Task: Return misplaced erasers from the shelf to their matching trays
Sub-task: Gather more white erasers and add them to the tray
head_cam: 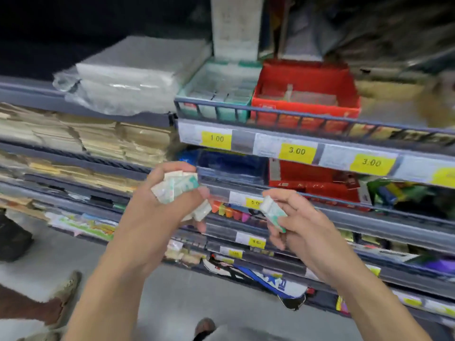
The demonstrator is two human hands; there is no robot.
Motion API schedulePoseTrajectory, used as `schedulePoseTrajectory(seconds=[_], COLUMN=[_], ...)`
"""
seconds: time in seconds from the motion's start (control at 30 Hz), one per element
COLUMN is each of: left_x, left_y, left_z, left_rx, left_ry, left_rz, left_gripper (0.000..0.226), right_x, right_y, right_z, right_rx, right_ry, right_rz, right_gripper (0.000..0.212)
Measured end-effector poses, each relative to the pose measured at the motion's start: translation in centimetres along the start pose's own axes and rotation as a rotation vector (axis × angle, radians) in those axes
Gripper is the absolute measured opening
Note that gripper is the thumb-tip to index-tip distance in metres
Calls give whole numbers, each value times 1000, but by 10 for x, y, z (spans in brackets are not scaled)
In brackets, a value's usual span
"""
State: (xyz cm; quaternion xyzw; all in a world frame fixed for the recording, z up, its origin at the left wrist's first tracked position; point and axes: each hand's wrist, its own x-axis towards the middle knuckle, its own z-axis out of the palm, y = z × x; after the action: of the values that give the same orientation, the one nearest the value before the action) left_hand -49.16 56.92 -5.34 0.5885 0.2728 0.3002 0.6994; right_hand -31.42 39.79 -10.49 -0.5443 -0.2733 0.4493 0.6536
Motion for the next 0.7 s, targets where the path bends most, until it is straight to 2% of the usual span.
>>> schedulePoseTrajectory(seconds=[0.07,0.23,0.37,0.5,0.63,0.7], left_x=[18,54,73,86,100,107], left_y=[25,70,91,102,109,109], left_z=[2,-4,-11,-18,-24,-27], left_rx=[-17,-1,5,-12,-44,-34], left_ry=[-110,-286,-286,-229,-181,-172], left_rz=[86,216,249,277,263,253], left_gripper=[38,38,36,30,28,30], right_x=[-1,-3,10,32,64,80], right_y=[-20,-71,-109,-146,-179,-189], right_z=[8,32,49,56,54,55], right_rx=[-32,-342,-504,-659,-1134,-1324], right_ry=[11,56,144,207,275,237], right_rz=[-54,-277,-458,-499,-438,-389], right_gripper=[49,32,28,28,23,27])
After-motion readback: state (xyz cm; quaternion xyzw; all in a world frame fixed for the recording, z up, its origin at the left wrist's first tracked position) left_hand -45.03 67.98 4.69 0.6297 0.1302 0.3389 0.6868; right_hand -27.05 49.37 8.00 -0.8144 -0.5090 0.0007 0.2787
